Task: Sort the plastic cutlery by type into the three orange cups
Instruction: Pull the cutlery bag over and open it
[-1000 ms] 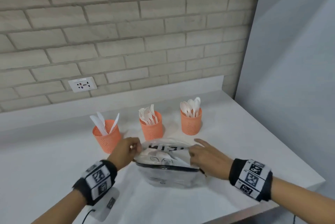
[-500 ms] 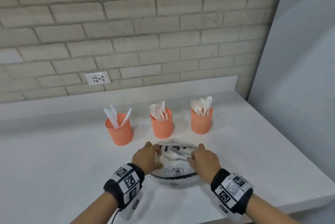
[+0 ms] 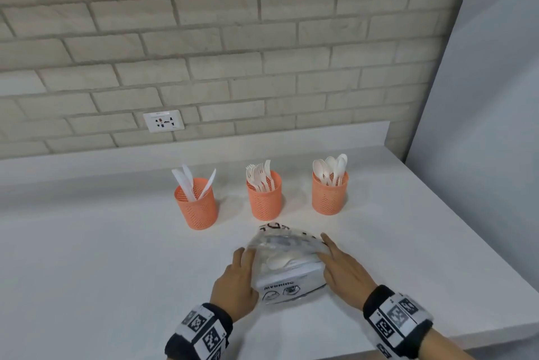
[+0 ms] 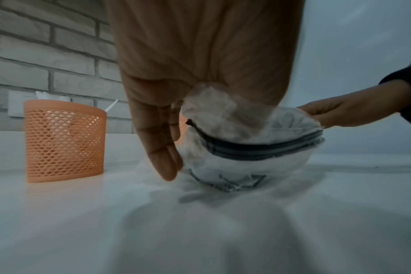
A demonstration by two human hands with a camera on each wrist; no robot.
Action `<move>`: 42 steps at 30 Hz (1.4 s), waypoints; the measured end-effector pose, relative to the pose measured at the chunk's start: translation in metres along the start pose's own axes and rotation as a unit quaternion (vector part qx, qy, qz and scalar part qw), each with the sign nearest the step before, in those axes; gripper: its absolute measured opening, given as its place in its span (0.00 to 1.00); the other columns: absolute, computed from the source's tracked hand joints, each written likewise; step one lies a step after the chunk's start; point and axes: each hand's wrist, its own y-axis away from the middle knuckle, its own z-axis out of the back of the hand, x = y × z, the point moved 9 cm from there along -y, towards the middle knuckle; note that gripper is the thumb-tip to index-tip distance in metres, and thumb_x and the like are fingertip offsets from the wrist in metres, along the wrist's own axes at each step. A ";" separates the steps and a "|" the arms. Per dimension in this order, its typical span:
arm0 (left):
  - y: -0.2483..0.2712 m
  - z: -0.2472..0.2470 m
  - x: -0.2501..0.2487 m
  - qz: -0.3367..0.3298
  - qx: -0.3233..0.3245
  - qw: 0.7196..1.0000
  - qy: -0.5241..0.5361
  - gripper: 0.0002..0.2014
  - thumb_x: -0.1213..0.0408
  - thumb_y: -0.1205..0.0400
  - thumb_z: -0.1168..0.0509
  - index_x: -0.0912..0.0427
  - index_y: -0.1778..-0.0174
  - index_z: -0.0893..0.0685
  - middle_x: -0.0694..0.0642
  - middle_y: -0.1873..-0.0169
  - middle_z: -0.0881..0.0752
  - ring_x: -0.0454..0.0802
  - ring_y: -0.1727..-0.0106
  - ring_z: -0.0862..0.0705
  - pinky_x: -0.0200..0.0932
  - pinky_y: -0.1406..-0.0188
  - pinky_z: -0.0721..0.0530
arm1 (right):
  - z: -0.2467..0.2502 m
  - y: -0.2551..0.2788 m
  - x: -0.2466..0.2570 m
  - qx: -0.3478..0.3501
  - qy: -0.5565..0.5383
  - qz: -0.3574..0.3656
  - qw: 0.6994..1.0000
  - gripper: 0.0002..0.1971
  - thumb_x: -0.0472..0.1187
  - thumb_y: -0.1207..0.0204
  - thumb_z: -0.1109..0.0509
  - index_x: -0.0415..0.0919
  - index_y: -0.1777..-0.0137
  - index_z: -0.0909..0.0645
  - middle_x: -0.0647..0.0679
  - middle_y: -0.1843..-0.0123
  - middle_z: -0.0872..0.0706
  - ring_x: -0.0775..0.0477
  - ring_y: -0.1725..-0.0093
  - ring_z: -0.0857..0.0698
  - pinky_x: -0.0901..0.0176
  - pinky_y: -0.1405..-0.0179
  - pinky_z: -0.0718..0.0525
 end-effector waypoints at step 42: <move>-0.011 0.046 0.006 0.023 -0.047 0.992 0.113 0.40 0.74 0.25 0.44 0.45 0.19 0.49 0.52 0.48 0.28 0.58 0.45 0.19 0.46 0.48 0.21 | -0.020 -0.096 0.068 0.154 0.004 0.118 0.981 0.31 0.51 0.28 0.28 0.41 0.27 0.29 0.41 0.35 0.19 0.39 0.36 0.20 0.50 0.37 0.22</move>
